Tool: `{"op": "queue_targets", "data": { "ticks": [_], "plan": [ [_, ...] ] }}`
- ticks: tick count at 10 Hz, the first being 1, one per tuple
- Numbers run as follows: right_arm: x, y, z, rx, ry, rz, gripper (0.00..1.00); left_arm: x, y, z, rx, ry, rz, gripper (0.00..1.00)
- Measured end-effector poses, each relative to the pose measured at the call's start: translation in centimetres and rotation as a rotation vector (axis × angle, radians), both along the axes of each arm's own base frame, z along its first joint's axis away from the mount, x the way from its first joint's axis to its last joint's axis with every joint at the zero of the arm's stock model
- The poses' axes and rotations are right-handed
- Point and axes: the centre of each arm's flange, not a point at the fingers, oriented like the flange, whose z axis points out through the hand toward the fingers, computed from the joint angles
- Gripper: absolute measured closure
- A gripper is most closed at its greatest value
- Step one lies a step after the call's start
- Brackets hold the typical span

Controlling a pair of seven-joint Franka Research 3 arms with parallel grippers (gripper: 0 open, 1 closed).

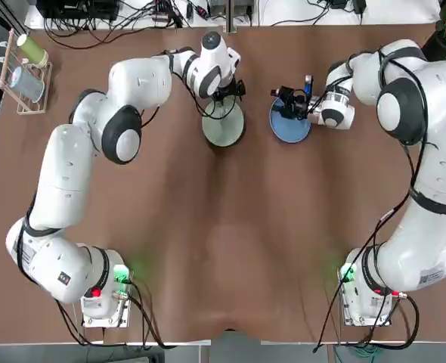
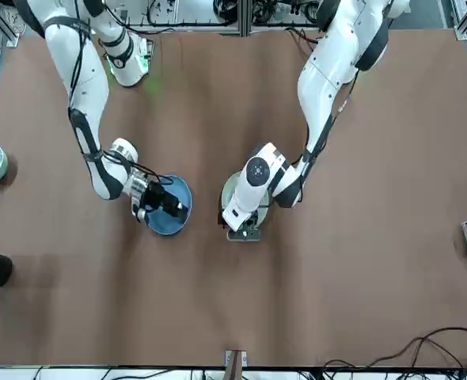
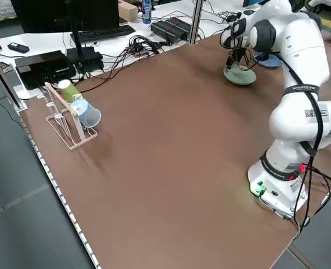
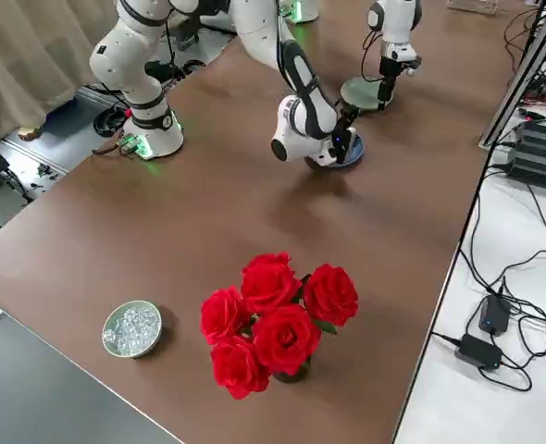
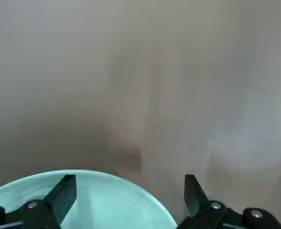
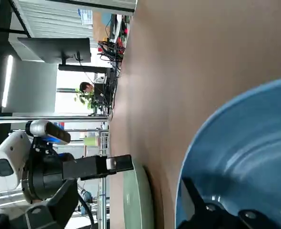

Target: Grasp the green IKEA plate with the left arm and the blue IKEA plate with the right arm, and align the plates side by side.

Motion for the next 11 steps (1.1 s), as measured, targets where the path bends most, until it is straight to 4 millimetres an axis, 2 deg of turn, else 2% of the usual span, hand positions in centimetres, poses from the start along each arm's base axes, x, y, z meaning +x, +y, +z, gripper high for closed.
{"op": "queue_targets", "data": {
  "ticks": [4, 11],
  "plan": [
    [-0.2, 1.7, 0.1, 0.012, -0.001, -0.023, 0.04, 0.4, 0.1, 0.0, -0.008, -0.012, 0.006, 0.00],
    [1.0, 2.4, 0.7, -0.026, -0.028, -0.024, 0.04, 0.4, -0.1, -0.3, -0.021, -0.026, 0.006, 0.00]
  ]
}}
